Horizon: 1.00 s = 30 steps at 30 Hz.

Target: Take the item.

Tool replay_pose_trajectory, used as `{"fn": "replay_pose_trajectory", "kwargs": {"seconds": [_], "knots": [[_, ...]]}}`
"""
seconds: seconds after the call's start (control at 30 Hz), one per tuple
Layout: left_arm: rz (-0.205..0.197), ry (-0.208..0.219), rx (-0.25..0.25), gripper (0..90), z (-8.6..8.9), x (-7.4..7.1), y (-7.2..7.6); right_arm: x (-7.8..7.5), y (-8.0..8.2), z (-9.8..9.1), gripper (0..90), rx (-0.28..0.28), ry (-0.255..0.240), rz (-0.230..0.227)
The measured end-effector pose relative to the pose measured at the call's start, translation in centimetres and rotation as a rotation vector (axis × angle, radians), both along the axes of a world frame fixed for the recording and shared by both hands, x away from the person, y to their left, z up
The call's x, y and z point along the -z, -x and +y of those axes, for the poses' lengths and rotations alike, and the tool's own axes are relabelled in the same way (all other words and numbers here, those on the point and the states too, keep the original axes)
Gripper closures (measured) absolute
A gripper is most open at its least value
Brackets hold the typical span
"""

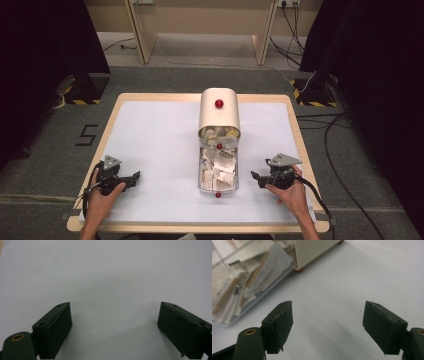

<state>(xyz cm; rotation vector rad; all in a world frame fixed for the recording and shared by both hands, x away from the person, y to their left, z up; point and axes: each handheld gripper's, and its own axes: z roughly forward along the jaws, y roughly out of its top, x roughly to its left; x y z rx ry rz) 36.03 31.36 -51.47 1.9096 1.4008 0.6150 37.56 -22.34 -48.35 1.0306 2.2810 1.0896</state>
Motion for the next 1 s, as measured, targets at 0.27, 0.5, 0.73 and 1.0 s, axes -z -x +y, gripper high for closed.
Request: {"fn": "replay_pose_trajectory", "kwargs": {"seconds": [0.27,0.5,0.73,1.0], "knots": [[0.0,0.0,0.0,11.4,0.0,0.0,0.0,-2.0,1.1,0.1,31.6,-0.015,-0.06,-0.039],[0.0,0.0,0.0,11.4,0.0,0.0,0.0,-3.3,2.0,1.2,35.0,-0.053,-0.066,-0.08],[0.0,0.0,0.0,11.4,0.0,0.0,0.0,-4.9,3.1,3.6,38.1,-0.131,-0.07,-0.131],[0.0,0.0,0.0,11.4,0.0,0.0,0.0,-5.6,3.3,6.2,40.0,-0.19,-0.059,-0.139]]}}
